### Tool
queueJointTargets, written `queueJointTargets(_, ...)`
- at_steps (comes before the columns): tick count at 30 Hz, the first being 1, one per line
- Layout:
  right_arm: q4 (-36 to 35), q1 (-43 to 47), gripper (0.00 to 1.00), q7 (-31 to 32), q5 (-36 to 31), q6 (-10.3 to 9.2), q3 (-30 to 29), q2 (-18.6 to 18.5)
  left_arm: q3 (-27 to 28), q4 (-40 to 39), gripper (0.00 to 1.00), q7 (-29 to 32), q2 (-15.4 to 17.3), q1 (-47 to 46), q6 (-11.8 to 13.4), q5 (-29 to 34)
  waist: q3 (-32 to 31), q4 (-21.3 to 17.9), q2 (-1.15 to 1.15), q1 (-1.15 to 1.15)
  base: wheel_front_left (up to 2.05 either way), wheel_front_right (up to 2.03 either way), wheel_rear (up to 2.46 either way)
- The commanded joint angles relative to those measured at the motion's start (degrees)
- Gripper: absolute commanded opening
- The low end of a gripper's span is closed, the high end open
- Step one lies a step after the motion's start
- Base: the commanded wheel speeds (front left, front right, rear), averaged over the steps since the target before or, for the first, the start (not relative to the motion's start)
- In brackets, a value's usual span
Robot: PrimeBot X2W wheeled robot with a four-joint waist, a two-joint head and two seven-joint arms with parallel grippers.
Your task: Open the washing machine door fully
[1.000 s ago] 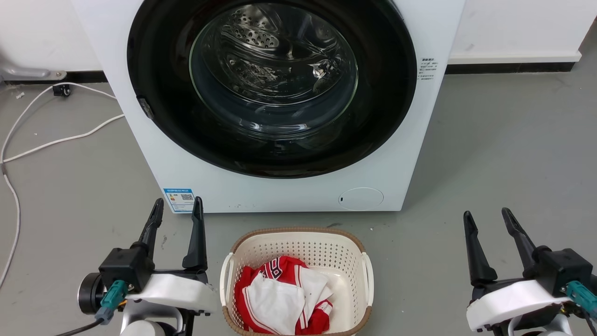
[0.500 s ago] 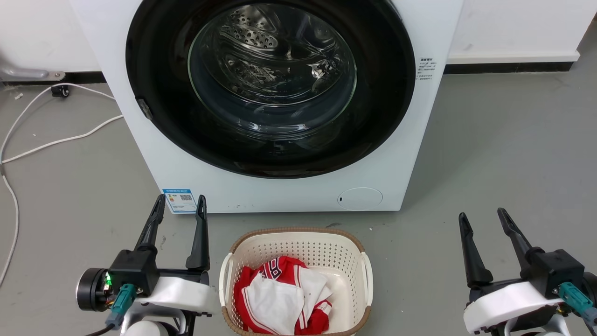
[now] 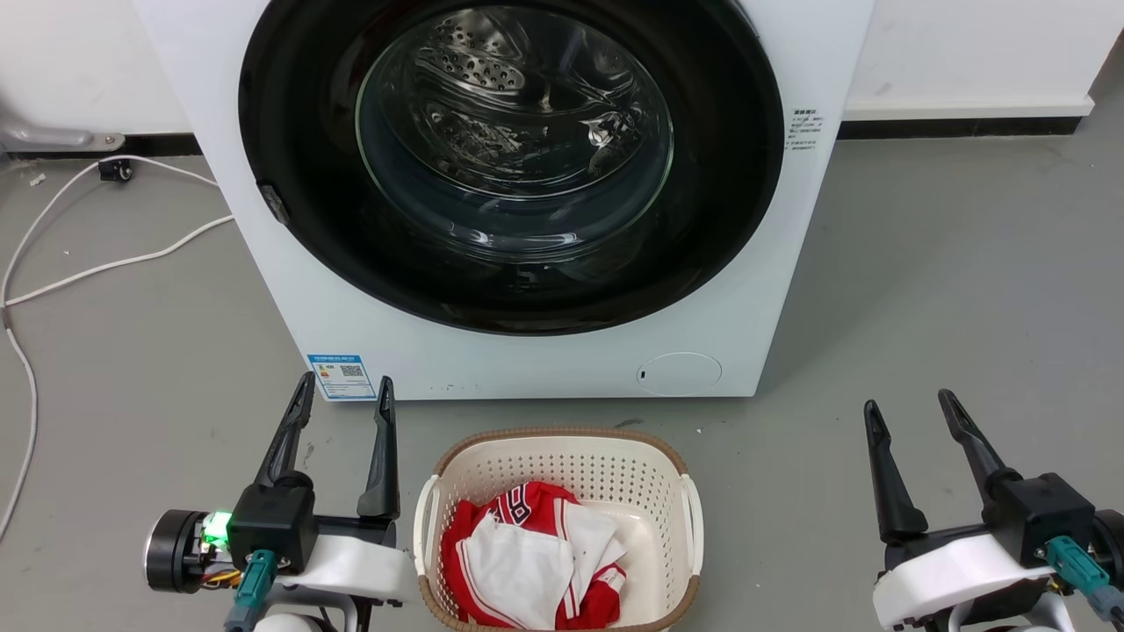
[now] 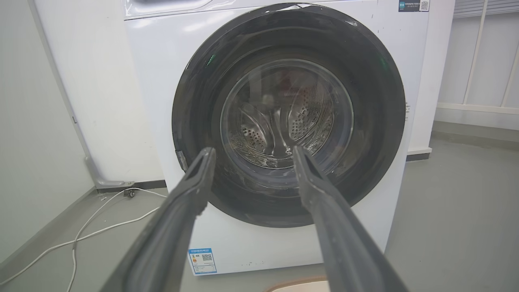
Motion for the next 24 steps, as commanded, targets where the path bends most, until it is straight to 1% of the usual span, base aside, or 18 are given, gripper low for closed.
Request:
queueJointTargets(1, -0.19, 0.61, 1.0, -0.42, -0.36, -0.04, -0.01, 0.25, 0.28, 0.01, 1.0, -0.36, -0.16, 0.55, 0.24, 0.37, 0.04, 0.05, 0.0, 0.0, 0.0, 0.0, 0.0)
queueJointTargets(17, 0.47, 0.29, 1.0, -0.36, 1.0, -0.04, -0.35, 0.25, 0.93, 0.38, 1.0, -0.36, -0.66, 0.7, -0.32, 0.56, 0.11, 0.2, 0.0, 0.0, 0.0, 0.0, 0.0)
queueJointTargets(18, 0.6, 0.31, 0.62, -0.11, 1.32, -0.04, -0.4, 0.25, 0.95, 0.37, 1.0, -0.36, -0.7, 0.73, -0.38, 0.59, 0.09, 0.21, 0.0, 0.0, 0.0, 0.0, 0.0)
queueJointTargets(19, 0.64, 0.3, 0.06, -0.09, 1.69, -0.04, -0.4, 0.25, 0.98, 0.35, 1.0, -0.36, -0.74, 0.78, -0.42, 0.61, 0.08, 0.23, 0.0, 0.0, 0.0, 0.0, 0.0)
queueJointTargets(20, 0.67, 0.3, 0.0, -0.02, 1.98, -0.04, -0.41, 0.25, 1.0, 0.34, 1.0, -0.36, -0.79, 0.83, -0.44, 0.63, 0.07, 0.24, 0.0, 0.0, 0.0, 0.0, 0.0)
queueJointTargets(24, 1.02, 0.38, 0.0, 0.24, 3.42, -0.04, -0.37, 0.24, 1.13, 0.35, 1.0, -0.36, -0.91, 0.9, -0.54, 0.69, 0.09, 0.23, 0.0, 0.0, 0.0, 0.0, 0.0)
